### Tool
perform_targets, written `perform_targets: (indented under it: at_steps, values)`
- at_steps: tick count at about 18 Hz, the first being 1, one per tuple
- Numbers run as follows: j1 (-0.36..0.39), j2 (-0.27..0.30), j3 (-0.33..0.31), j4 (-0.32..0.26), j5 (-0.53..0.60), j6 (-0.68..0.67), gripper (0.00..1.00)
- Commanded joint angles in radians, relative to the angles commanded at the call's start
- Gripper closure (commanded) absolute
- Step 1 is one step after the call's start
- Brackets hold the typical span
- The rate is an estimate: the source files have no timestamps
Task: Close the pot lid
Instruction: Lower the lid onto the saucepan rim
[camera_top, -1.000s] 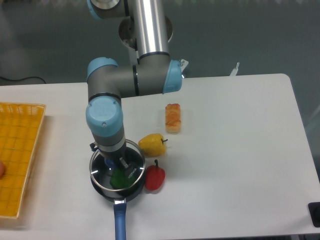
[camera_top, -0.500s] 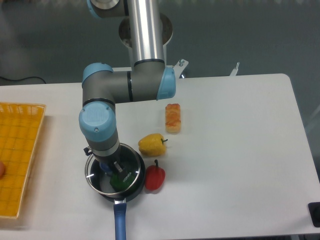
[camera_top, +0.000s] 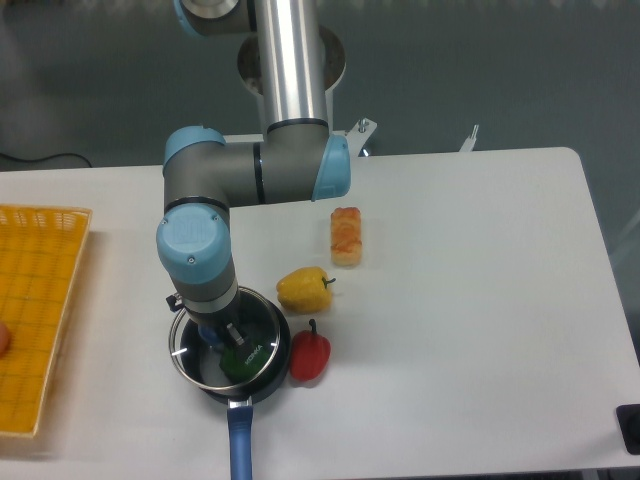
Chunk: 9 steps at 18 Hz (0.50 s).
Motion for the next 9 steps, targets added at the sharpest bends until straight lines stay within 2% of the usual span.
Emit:
perform_targets:
  at_steps: [9]
  values:
    - [0.006,-0.003,-0.006,-0.002,0.005,0.005,0.4]
